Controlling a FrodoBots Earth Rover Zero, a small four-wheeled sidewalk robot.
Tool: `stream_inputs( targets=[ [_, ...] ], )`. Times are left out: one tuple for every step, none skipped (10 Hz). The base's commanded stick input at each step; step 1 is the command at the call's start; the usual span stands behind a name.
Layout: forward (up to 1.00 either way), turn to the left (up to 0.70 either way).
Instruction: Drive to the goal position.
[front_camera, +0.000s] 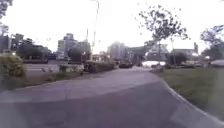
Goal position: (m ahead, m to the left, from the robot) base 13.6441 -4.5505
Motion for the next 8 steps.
stream_inputs(
  targets=[
    [0.70, 0.00],
    [0.70, 0.00],
    [0.70, 0.00],
    [0.70, 0.00],
    [0.70, 0.00],
    [0.70, 0.00],
    [0.70, 0.00],
    [0.70, -0.13]
  ],
)
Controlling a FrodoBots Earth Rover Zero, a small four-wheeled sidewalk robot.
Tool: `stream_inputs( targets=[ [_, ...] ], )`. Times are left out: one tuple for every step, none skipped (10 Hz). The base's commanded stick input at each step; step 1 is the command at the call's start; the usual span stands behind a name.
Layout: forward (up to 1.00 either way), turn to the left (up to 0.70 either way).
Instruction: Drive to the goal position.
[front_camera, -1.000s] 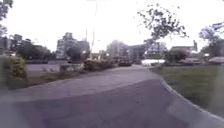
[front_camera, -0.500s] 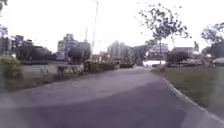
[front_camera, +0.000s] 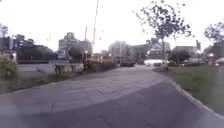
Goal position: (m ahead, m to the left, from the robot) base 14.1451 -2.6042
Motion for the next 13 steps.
stream_inputs(
  targets=[
    [0.70, -0.23],
    [0.70, -0.29],
    [0.70, -0.35],
    [0.70, -0.35],
    [0.70, -0.35],
    [0.70, -0.35],
    [0.70, -0.35],
    [0.70, -0.35],
    [0.70, -0.35],
    [0.70, -0.19],
    [0.70, 0.00],
    [0.70, 0.00],
    [0.70, 0.00]
  ],
)
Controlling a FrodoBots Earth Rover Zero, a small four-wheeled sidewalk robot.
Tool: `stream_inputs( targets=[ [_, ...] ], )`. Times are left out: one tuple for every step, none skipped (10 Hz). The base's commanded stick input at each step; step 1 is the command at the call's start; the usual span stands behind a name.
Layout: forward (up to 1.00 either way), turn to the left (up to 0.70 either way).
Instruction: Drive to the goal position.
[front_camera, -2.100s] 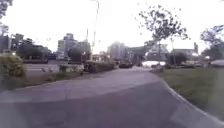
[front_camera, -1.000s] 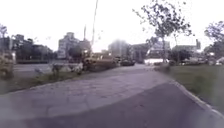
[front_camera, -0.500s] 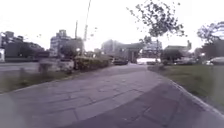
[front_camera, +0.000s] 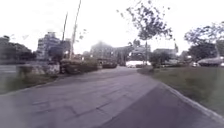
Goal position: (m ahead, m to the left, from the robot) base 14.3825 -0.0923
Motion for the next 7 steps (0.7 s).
stream_inputs(
  targets=[
    [0.70, 0.00],
    [0.70, 0.00],
    [0.70, 0.00],
    [0.70, 0.00],
    [0.70, 0.00],
    [0.70, 0.00],
    [0.70, 0.00]
  ],
)
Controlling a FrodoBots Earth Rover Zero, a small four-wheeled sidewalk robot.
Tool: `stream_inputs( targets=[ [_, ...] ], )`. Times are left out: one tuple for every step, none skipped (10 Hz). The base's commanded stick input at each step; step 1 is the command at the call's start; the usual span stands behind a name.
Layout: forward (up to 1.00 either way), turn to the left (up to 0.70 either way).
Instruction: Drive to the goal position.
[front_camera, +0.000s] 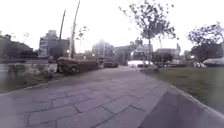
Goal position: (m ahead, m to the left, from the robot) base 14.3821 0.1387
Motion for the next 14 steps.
stream_inputs(
  targets=[
    [0.70, 0.00],
    [0.70, 0.00],
    [0.70, 0.00],
    [0.70, 0.00],
    [0.70, 0.00],
    [0.70, 0.00],
    [0.70, 0.00],
    [0.70, 0.00],
    [0.70, 0.00],
    [0.70, 0.00],
    [0.70, 0.00],
    [0.70, 0.00],
    [0.70, 0.00],
    [0.70, 0.00]
  ],
)
